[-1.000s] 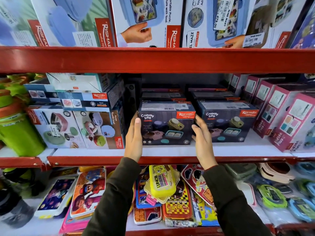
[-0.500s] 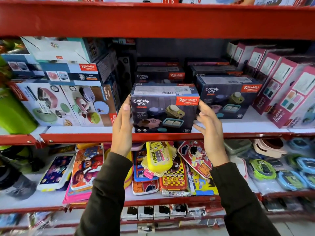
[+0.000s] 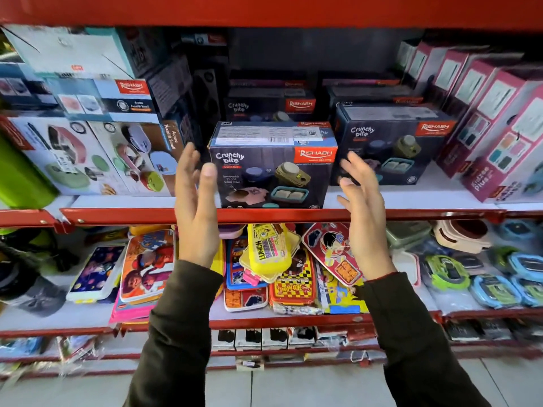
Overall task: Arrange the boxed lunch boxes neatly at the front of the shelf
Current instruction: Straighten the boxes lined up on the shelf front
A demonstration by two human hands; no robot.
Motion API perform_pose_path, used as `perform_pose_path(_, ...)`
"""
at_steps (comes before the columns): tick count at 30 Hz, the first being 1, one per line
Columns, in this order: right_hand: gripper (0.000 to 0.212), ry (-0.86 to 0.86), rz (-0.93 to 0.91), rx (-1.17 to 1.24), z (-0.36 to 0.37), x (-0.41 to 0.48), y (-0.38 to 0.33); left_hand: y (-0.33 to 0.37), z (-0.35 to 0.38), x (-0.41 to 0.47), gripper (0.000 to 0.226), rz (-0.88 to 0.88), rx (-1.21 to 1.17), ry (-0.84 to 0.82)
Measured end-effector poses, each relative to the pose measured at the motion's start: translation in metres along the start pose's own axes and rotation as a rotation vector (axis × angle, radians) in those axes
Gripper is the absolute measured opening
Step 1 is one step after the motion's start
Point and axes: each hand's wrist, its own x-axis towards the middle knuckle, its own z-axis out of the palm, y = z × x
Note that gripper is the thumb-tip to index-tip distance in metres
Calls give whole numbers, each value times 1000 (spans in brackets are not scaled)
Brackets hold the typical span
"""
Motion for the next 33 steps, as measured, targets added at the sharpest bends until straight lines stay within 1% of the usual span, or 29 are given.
perform_pose_path(2,51,30,-10,-25,-15,0,0,9,9,-8,70,92,-33,136)
perform_pose_path(4,47,67,-10,-45,-35,3,1,18,23,-16,60,176,-55,216)
perform_pose_path(6,45,105,4,-58,-57,8,1,25,45,-26,52,219,-47,214)
perform_pose_path(9,53,137,49,-57,-89,18,2,33,87,-45,49,211,-68,109)
perform_pose_path(12,64,142,74,-41,-121,28,3,37,135,-63,57,172,-93,-23)
perform_pose_path(14,68,140,89,-27,-137,37,4,41,166,-72,66,69,-121,-126)
perform_pose_path(16,66,145,105,-5,-152,49,8,45,196,-74,75,-28,-135,-204)
perform_pose_path(18,60,159,119,10,-161,64,12,42,223,-68,83,-86,-111,-199)
perform_pose_path(21,60,154,139,36,-171,89,19,34,256,-49,100,-126,-47,-54)
perform_pose_path(22,64,148,149,37,-174,97,21,29,264,-39,104,-150,-32,-6)
perform_pose_path(24,77,131,163,19,-175,110,24,20,273,-22,106,-203,-28,81)
perform_pose_path(26,83,92,169,7,-175,118,25,8,278,-12,102,-216,-59,127)
perform_pose_path(28,89,49,195,20,-175,119,30,-2,280,-13,89,-242,-92,104)
perform_pose_path(31,115,1,229,38,-178,115,38,-7,280,-27,68,-265,-99,45)
perform_pose_path(33,124,5,219,40,-182,110,44,-4,277,-35,61,-272,-104,47)
